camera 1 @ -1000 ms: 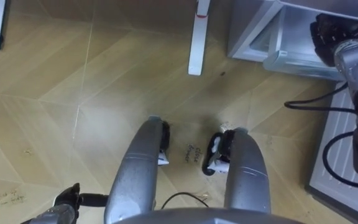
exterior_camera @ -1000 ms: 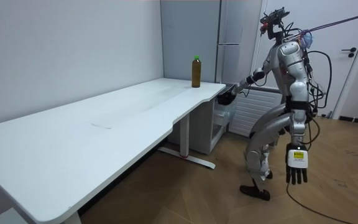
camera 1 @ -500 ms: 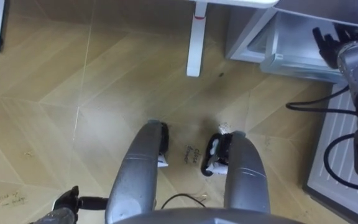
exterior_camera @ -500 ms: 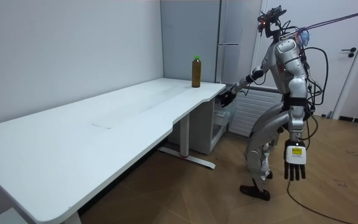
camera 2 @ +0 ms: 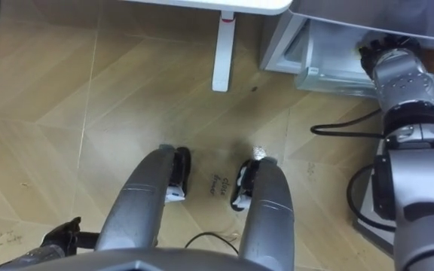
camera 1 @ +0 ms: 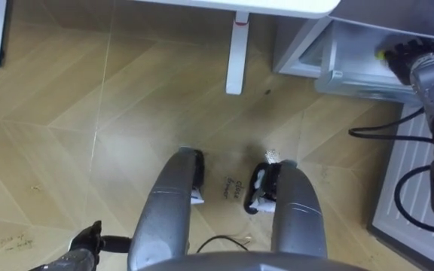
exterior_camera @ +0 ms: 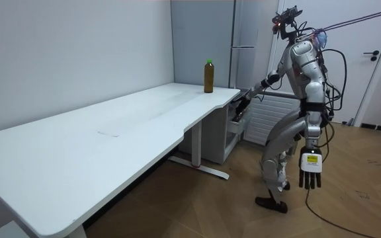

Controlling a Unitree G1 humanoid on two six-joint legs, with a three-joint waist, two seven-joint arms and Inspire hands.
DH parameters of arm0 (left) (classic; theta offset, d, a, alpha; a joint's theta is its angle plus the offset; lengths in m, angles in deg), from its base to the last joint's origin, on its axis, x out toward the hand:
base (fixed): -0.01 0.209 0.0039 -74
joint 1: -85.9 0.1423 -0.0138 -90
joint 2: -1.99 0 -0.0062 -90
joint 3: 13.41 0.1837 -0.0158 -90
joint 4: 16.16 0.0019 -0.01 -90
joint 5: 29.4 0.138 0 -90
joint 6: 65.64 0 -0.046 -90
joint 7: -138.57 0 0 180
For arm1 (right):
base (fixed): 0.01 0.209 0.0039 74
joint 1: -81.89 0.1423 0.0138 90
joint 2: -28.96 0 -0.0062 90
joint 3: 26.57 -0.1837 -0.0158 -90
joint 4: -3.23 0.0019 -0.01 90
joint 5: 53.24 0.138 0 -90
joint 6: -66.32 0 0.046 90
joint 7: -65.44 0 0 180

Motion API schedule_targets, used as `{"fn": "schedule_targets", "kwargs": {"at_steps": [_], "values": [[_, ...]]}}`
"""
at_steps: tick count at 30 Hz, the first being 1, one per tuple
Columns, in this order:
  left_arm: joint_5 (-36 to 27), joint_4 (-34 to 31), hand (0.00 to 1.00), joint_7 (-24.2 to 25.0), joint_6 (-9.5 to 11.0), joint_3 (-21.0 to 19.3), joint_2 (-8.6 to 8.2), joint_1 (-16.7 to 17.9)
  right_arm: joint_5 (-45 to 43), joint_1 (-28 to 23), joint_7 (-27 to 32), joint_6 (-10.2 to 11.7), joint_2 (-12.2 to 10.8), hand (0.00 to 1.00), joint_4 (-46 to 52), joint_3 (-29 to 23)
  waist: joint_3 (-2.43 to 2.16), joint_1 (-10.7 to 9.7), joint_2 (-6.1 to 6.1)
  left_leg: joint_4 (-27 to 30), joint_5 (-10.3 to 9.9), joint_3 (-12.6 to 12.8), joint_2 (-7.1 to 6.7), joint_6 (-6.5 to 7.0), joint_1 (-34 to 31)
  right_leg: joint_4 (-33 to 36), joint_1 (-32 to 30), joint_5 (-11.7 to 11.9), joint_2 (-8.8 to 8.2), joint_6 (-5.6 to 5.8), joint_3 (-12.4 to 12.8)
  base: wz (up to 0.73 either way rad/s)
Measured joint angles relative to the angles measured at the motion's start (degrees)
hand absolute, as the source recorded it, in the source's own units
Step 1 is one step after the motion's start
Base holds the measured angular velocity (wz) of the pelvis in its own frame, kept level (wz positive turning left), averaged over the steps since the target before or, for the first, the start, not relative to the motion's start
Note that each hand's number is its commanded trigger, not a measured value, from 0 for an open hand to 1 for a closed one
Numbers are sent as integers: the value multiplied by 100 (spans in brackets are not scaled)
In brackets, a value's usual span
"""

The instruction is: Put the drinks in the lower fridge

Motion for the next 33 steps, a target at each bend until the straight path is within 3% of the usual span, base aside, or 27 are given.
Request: {"fn": "schedule_targets", "kwargs": {"at_steps": [14, 25, 33], "values": [[5, -58, 0, 235, 28, 12, 4, 27, -128, -229, -281, -24, 0, 0, -43, 18, 19, -18, -42, -9, 0, 1, 2, 0, 188, -15, 197, -6, -19, -1, -1, 0], [3, -35, 0, 533, 109, -162, 161, 58, -265, -626, -838, -263, -2, 0, -543, 246, 40, 66, -92, -604, 42, 2, 39, -6, 1060, -685, 1098, 91, 70, 66, -107, -2], [277, 184, 0, 739, 65, -331, 199, 79, -983, -984, -1362, -523, -2, 0, -938, 245, 17, 45, -12, -1142, 47, -63, 10, -2, 1927, -1414, 2091, 170, 113, 173, -261, 2]]}}
